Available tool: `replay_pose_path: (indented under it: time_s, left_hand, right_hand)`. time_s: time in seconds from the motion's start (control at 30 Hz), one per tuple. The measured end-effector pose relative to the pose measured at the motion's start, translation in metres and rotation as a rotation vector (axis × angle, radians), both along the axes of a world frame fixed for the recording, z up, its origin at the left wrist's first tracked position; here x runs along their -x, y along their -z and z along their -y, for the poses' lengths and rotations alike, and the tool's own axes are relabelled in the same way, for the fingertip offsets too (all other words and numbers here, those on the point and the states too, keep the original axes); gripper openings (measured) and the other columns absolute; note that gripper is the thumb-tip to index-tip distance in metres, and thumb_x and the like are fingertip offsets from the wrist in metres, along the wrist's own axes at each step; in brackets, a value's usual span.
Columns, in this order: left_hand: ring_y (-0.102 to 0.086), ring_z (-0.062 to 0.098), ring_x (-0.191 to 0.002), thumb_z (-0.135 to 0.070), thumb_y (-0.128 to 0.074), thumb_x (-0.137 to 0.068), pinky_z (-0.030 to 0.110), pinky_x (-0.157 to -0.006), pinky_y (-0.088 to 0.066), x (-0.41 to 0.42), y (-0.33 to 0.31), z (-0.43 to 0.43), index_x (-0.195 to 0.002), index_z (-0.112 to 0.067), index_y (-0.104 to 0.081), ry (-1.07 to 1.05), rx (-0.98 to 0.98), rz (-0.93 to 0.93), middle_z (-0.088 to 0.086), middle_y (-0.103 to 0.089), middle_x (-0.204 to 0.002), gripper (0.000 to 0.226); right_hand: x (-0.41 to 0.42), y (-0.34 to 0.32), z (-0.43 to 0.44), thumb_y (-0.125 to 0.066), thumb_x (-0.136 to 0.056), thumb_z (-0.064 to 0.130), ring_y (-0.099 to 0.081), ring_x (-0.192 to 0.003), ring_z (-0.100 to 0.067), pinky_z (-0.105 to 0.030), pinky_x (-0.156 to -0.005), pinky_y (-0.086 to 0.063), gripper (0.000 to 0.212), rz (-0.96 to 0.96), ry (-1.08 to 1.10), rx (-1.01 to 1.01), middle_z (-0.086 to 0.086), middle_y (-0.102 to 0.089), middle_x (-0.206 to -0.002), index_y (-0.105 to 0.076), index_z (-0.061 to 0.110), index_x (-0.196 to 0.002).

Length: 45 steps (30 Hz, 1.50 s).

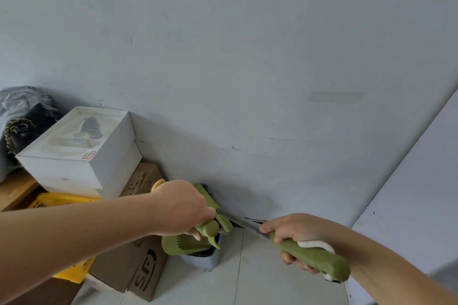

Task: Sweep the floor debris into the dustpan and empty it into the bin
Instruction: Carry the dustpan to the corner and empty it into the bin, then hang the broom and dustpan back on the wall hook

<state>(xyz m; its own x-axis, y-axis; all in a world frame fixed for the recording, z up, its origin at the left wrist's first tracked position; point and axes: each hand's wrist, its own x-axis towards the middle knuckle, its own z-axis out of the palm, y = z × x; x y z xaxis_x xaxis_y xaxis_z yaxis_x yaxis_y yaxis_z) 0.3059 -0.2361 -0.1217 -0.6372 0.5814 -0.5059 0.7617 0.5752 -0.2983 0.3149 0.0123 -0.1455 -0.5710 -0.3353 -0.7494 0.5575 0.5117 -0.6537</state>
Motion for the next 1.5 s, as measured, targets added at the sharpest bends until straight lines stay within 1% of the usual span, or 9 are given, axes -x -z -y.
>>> replay_pose_path:
  time_s: [0.1,0.3,0.47,0.73,0.83,0.97,1.17,1.4,1.5]
  left_hand:
    - [-0.036,0.02,-0.055,-0.042,-0.046,-0.098,0.03,-0.047,-0.023,-0.005,0.01,-0.002,-0.095,-0.012,-0.048,-0.012,0.023,0.001,-0.005,-0.032,-0.057,0.031]
    - [-0.045,0.027,-0.061,-0.02,-0.049,-0.098,0.034,-0.054,-0.033,0.0,0.029,-0.03,-0.095,-0.004,-0.059,0.061,0.033,0.029,-0.001,-0.035,-0.057,0.019]
    - [-0.047,0.024,-0.064,-0.03,-0.052,-0.097,0.033,-0.055,-0.031,0.006,0.027,-0.028,-0.098,-0.007,-0.059,0.04,0.062,0.015,0.0,-0.048,-0.067,0.024]
    - [-0.043,0.02,-0.064,-0.046,-0.049,-0.096,0.033,-0.055,-0.035,0.013,0.002,-0.011,-0.101,-0.015,-0.053,-0.057,0.022,-0.054,-0.008,-0.034,-0.061,0.032]
    - [-0.039,0.016,-0.059,-0.054,-0.048,-0.093,0.028,-0.047,-0.025,0.015,-0.015,0.002,-0.102,-0.017,-0.053,-0.125,0.006,-0.117,-0.008,-0.037,-0.063,0.038]
    - [-0.047,0.015,-0.068,-0.064,-0.049,-0.088,0.029,-0.055,-0.032,0.018,-0.036,0.018,-0.098,-0.023,-0.057,-0.205,-0.073,-0.193,-0.01,-0.048,-0.073,0.043]
    - [-0.049,0.013,-0.068,-0.066,-0.056,-0.082,0.032,-0.059,-0.044,0.018,-0.074,0.031,-0.092,-0.028,-0.059,-0.331,-0.229,-0.249,-0.011,-0.048,-0.066,0.039]
    - [-0.053,0.006,-0.066,-0.068,-0.06,-0.077,0.025,-0.053,-0.037,0.021,-0.114,0.038,-0.083,-0.029,-0.057,-0.387,-0.427,-0.301,-0.009,-0.054,-0.067,0.04]
    - [-0.054,0.007,-0.067,-0.067,-0.063,-0.075,0.026,-0.057,-0.042,0.028,-0.124,0.038,-0.081,-0.028,-0.057,-0.43,-0.503,-0.287,-0.01,-0.054,-0.068,0.04]
  right_hand:
    - [-0.002,-0.002,0.002,-0.039,-0.092,0.01,-0.044,-0.027,-0.008,-0.011,-0.036,-0.029,0.039,-0.019,0.0,-0.019,-0.009,-0.05,-0.064,-0.058,0.024,-0.124]
    - [-0.009,-0.002,0.002,-0.039,-0.094,0.006,-0.045,-0.026,-0.007,-0.01,-0.035,-0.029,0.037,0.002,0.034,0.017,-0.008,-0.049,-0.068,-0.059,0.021,-0.122]
    - [-0.015,0.007,-0.001,-0.042,-0.093,0.006,-0.045,-0.026,-0.009,-0.011,-0.035,-0.031,0.036,0.028,0.062,0.05,-0.01,-0.052,-0.064,-0.061,0.021,-0.12]
    - [-0.019,-0.007,0.001,-0.037,-0.095,0.004,-0.046,-0.025,-0.006,-0.01,-0.032,-0.031,0.037,-0.006,0.006,0.047,-0.01,-0.05,-0.07,-0.06,0.012,-0.121]
    - [-0.017,-0.017,0.006,-0.036,-0.094,0.004,-0.047,-0.026,-0.006,-0.01,-0.031,-0.03,0.036,-0.04,-0.05,0.02,-0.01,-0.049,-0.073,-0.062,0.011,-0.119]
    - [-0.005,-0.041,0.015,-0.039,-0.093,0.013,-0.047,-0.03,-0.009,-0.011,-0.033,-0.03,0.034,-0.028,-0.14,0.018,-0.008,-0.051,-0.072,-0.061,0.015,-0.119]
    - [0.025,-0.096,0.035,-0.05,-0.084,0.023,-0.052,-0.039,-0.021,-0.016,-0.033,-0.035,0.029,-0.073,-0.17,0.286,-0.018,-0.059,-0.063,-0.071,0.005,-0.095]
    - [0.047,-0.166,0.054,-0.025,-0.096,0.047,-0.046,-0.036,-0.021,-0.019,-0.038,-0.028,0.056,-0.421,-0.114,0.295,-0.015,-0.056,-0.052,-0.066,0.009,-0.096]
    - [0.052,-0.183,0.059,-0.016,-0.085,0.076,-0.045,-0.036,-0.022,-0.024,-0.04,-0.029,0.086,-0.537,-0.16,0.368,-0.015,-0.052,-0.047,-0.063,0.005,-0.1]
